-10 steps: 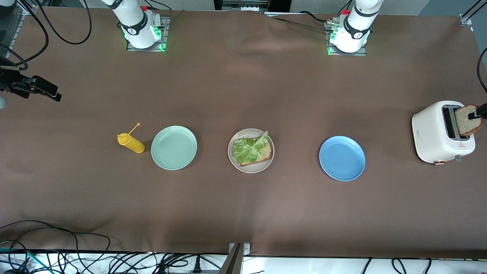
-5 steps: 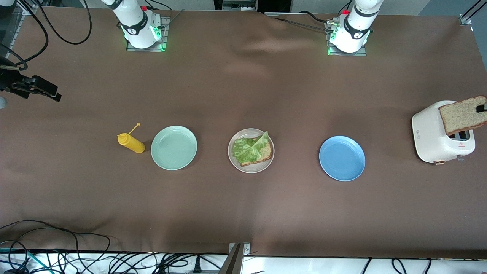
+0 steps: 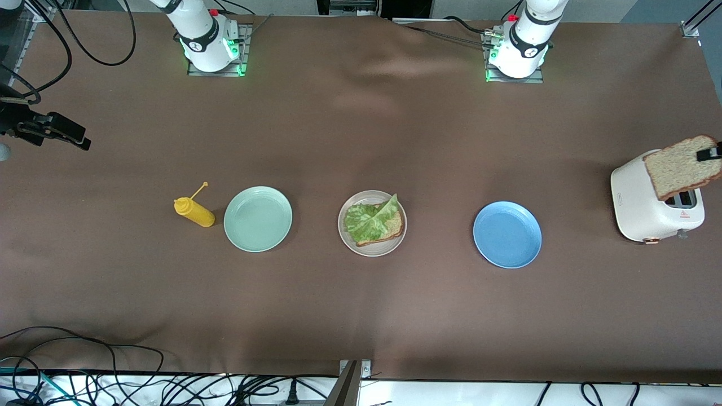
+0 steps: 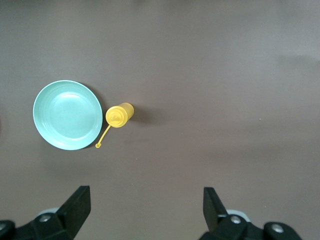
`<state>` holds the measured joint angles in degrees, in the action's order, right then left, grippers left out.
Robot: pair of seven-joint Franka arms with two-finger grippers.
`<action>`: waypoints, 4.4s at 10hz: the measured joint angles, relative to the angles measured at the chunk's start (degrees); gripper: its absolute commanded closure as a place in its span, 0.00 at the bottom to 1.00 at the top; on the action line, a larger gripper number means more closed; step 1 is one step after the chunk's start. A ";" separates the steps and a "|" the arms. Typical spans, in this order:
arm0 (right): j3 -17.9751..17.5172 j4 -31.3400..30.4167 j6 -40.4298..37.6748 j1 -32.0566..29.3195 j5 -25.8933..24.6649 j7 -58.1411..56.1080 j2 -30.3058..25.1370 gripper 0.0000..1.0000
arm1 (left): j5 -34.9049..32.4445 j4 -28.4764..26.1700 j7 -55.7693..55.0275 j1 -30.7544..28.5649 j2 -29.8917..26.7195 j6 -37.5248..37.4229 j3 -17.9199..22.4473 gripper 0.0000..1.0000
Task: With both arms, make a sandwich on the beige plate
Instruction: 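Carry the toast over the blue plate toward the sandwich with the left gripper, then lower the toast onto the lettuce on the beige plate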
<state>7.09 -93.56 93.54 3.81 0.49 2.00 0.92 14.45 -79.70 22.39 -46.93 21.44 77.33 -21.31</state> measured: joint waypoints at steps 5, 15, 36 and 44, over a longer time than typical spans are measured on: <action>0.00 0.02 -0.02 0.00 0.01 0.00 0.00 0.00 | 16.83 -2.26 -17.40 9.54 1.56 -0.78 -0.13 1.00; 0.61 0.14 -0.04 0.00 0.03 -0.02 -0.02 0.00 | 32.52 -7.98 -17.20 28.77 11.90 16.29 -0.30 1.00; 0.63 0.24 -0.12 0.01 0.98 -0.04 -0.02 0.00 | 70.57 -18.65 14.59 48.74 26.54 45.32 -0.02 0.47; 0.63 0.24 -0.12 0.01 1.45 -0.05 -0.02 0.00 | 70.52 -17.05 13.10 48.48 26.38 45.49 0.71 0.12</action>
<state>7.73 -93.32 93.42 3.82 1.93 1.95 0.89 84.96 -96.74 35.49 1.54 47.82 122.81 -20.60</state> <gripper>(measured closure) 0.000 0.119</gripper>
